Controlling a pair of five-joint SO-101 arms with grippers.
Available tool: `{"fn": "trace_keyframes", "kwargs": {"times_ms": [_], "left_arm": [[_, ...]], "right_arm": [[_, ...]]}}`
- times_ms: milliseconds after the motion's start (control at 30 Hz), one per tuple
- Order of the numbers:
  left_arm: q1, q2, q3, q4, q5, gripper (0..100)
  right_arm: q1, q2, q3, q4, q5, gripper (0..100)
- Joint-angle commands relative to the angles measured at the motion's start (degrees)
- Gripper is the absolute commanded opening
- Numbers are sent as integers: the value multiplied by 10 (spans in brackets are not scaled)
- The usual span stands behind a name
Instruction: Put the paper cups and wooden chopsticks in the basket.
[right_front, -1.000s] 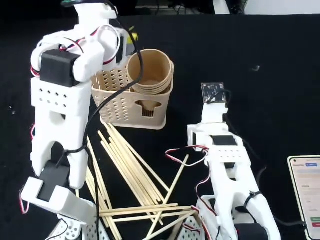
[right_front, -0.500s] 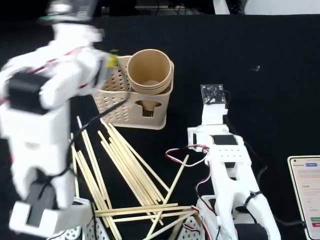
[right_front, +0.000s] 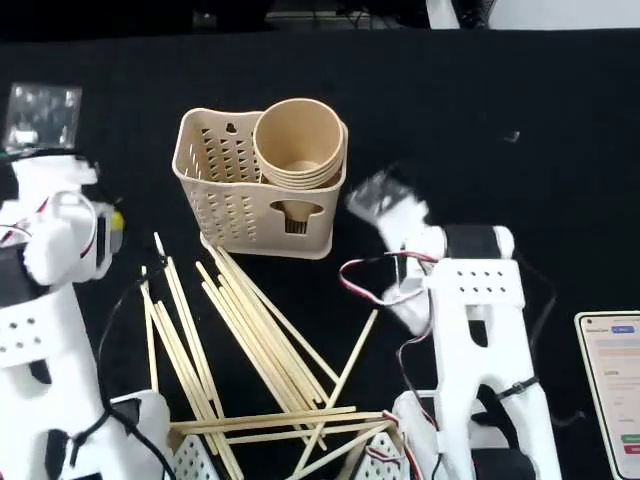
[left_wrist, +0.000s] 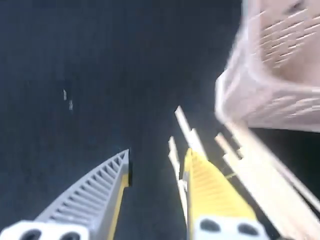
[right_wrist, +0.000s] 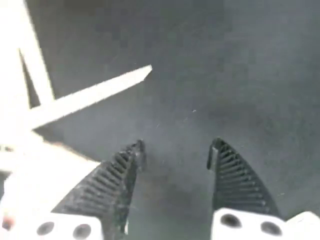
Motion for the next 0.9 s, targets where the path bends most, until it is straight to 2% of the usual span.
{"fn": "trace_keyframes", "kwargs": {"times_ms": [0, 133, 200, 267, 400, 567, 733, 867], "left_arm": [[-29, -16, 119, -70, -10, 181], [-28, 12, 204, -129, -6, 181], [-30, 29, 227, -157, 20, 181], [-31, 48, 239, -178, 53, 181], [-32, 91, 244, -202, 128, 181], [-92, 136, 233, -225, 179, 181], [-154, 179, 258, -280, 234, 181], [-196, 200, 257, -290, 273, 181]], "right_arm": [[12, -65, 8, 74, 208, 208], [-2, -145, 88, 78, 372, 208], [-29, -183, 125, 92, 427, 209], [-76, -215, 150, 112, 454, 211], [-165, -239, 153, 113, 437, 212], [-291, -195, 155, 96, 365, 212], [-454, -129, 157, 40, 199, 212], [-547, -89, 166, -76, 45, 208]]}}
